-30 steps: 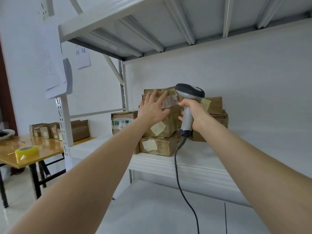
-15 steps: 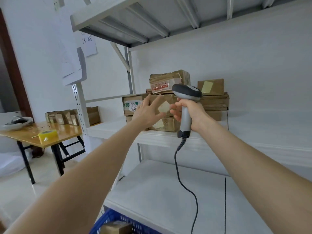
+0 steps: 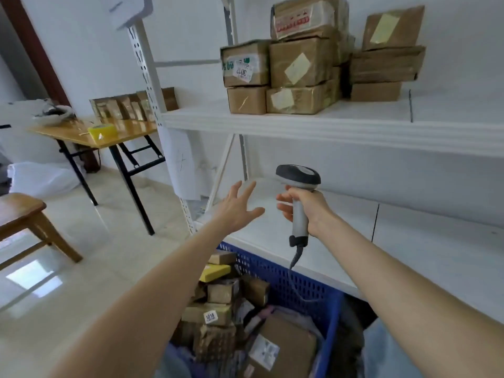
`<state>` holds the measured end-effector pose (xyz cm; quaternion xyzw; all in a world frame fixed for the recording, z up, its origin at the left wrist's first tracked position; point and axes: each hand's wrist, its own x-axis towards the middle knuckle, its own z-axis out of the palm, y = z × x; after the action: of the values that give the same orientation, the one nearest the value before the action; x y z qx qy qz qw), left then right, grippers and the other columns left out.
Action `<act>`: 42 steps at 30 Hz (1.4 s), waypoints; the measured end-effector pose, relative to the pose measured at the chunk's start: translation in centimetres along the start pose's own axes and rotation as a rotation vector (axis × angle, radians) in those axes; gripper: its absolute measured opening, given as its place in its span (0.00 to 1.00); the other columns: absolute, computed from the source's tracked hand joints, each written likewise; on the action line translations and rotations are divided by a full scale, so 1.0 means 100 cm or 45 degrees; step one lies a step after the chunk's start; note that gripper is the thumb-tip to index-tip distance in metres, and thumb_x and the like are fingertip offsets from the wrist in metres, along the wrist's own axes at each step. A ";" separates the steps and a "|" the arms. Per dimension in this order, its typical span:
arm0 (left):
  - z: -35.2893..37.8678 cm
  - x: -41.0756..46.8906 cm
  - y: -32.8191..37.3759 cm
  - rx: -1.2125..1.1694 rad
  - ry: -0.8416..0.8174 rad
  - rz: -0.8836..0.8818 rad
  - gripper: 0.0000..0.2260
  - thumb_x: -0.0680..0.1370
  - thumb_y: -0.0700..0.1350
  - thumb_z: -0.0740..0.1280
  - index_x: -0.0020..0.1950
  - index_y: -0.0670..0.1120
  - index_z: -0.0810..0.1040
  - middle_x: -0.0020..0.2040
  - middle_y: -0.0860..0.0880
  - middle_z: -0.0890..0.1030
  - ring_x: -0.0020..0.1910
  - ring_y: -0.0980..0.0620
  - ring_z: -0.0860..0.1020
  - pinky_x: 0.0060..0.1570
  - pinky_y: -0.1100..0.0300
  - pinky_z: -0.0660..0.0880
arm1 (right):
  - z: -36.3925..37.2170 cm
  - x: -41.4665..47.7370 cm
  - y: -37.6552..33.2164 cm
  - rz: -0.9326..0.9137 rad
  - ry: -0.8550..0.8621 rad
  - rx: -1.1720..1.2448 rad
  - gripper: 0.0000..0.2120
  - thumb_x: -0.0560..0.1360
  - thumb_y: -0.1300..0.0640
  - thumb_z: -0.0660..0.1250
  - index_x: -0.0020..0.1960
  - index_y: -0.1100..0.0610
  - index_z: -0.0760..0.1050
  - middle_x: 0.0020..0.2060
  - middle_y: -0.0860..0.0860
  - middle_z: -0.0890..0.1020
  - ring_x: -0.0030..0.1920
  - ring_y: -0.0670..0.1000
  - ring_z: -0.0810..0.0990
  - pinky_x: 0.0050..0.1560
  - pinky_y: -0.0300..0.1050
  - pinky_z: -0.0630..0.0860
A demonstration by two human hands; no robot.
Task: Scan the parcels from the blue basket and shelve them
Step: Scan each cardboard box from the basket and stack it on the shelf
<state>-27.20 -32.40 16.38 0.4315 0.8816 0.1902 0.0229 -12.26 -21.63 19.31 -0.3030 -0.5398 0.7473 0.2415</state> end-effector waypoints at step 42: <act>0.192 0.009 -0.227 0.634 -0.315 -0.313 0.15 0.77 0.43 0.66 0.64 0.48 0.74 0.61 0.48 0.76 0.58 0.47 0.76 0.45 0.54 0.74 | 0.048 0.130 0.300 0.821 0.118 0.032 0.04 0.76 0.65 0.65 0.42 0.61 0.77 0.40 0.56 0.82 0.37 0.50 0.80 0.42 0.44 0.77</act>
<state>-40.86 -38.24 -9.39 0.3338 0.9372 -0.0899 0.0465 -25.79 -24.88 -10.67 -0.4889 -0.3953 0.7774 0.0204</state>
